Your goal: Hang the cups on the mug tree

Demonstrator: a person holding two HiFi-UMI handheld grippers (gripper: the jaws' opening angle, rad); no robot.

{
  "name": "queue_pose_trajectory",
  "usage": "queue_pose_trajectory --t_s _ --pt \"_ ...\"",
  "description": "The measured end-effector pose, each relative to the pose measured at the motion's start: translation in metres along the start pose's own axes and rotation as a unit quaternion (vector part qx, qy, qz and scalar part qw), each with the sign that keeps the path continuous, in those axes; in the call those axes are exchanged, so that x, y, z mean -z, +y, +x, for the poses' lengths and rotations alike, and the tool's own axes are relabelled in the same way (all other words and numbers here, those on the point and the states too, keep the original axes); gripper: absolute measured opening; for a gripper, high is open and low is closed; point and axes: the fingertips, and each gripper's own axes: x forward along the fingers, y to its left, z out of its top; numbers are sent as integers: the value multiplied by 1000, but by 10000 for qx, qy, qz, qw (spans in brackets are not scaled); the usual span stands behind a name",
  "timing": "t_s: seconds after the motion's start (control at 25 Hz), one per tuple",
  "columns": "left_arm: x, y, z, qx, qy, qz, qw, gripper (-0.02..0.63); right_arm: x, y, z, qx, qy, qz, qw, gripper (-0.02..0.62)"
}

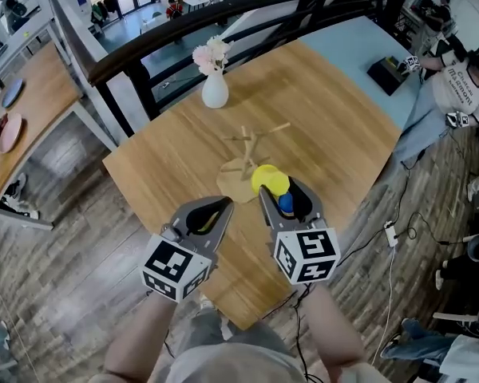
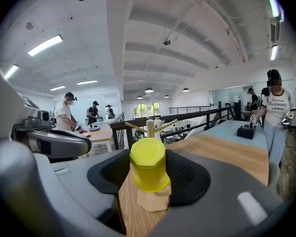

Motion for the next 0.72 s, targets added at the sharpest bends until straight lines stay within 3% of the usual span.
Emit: queue_pose_trajectory --t_s 0.72 --pt "43 19 17 -30 413 -96 9991 2 55 -5 40 -13 516 141 9986 232"
